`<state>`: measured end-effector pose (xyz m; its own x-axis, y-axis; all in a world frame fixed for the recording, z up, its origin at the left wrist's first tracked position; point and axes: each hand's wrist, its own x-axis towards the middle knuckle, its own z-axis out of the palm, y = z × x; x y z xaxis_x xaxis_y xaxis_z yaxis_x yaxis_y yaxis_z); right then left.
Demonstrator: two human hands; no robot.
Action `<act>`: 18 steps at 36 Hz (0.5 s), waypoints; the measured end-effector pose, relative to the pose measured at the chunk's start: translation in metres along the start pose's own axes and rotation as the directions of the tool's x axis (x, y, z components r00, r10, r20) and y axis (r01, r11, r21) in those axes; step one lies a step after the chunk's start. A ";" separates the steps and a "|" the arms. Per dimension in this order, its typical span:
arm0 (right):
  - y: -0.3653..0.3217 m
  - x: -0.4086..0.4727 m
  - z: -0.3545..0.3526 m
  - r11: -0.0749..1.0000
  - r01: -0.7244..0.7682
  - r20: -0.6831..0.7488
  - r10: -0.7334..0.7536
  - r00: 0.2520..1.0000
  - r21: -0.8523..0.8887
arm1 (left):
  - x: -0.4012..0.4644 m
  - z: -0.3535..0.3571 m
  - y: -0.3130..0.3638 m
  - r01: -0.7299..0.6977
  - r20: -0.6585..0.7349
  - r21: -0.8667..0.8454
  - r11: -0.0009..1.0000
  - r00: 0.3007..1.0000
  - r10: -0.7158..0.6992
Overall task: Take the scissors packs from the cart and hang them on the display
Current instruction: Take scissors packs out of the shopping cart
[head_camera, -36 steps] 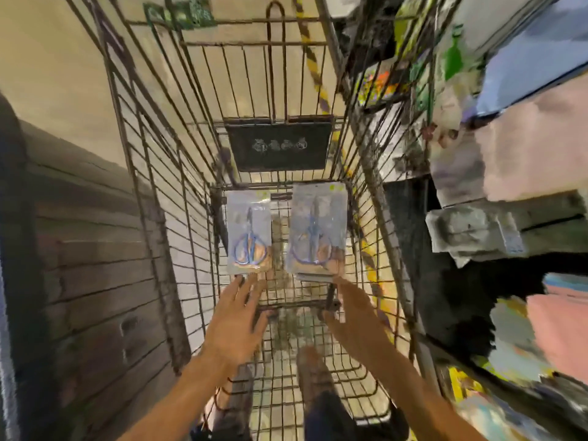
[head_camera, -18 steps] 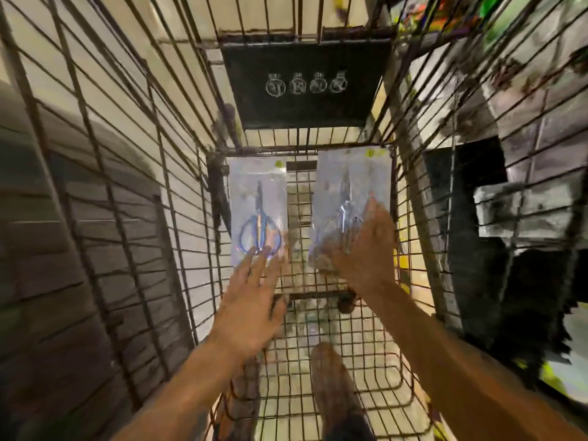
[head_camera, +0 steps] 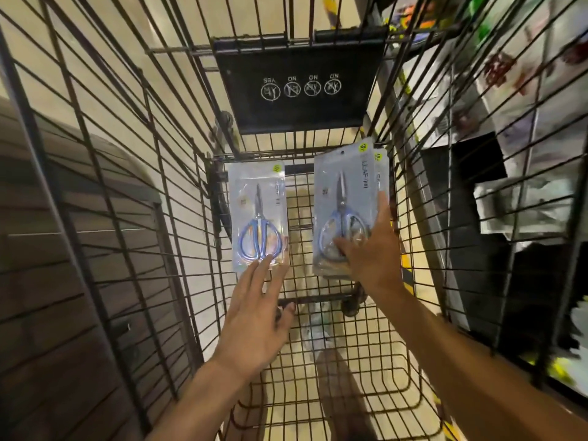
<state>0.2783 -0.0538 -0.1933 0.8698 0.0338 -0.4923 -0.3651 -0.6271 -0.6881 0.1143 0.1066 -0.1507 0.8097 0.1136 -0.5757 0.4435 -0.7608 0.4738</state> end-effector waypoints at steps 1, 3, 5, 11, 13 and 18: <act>0.002 -0.003 -0.002 1.000 0.008 0.025 -0.008 1.000 0.028 | 0.000 0.002 -0.001 0.005 -0.003 -0.029 1.000 1.000 -0.005; 0.005 -0.009 -0.006 0.994 0.046 0.065 -0.053 0.996 0.104 | 0.002 0.003 -0.002 0.019 -0.012 -0.107 0.994 1.000 -0.020; 0.010 -0.017 -0.010 0.990 0.071 0.065 -0.079 0.995 0.123 | 0.005 0.000 0.001 0.052 -0.010 -0.221 0.974 0.998 -0.055; 0.009 -0.060 -0.022 0.936 -0.082 0.195 0.014 0.981 0.341 | 0.012 -0.022 0.029 0.213 0.052 -0.730 0.649 0.965 -0.258; 0.005 -0.078 -0.028 0.895 -0.164 0.231 0.071 0.970 0.415 | 0.011 -0.025 0.033 0.255 0.114 -0.836 0.485 0.947 -0.300; 0.009 -0.113 -0.032 0.815 -0.311 0.349 0.143 0.926 0.490 | 0.003 -0.023 0.041 0.249 0.170 -0.935 0.252 0.940 -0.295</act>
<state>0.1878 -0.0880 -0.1267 0.6373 0.2135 -0.7405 -0.7301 -0.1403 -0.6688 0.1436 0.0901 -0.1177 0.5648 0.2228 -0.7946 0.6725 0.4338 0.5996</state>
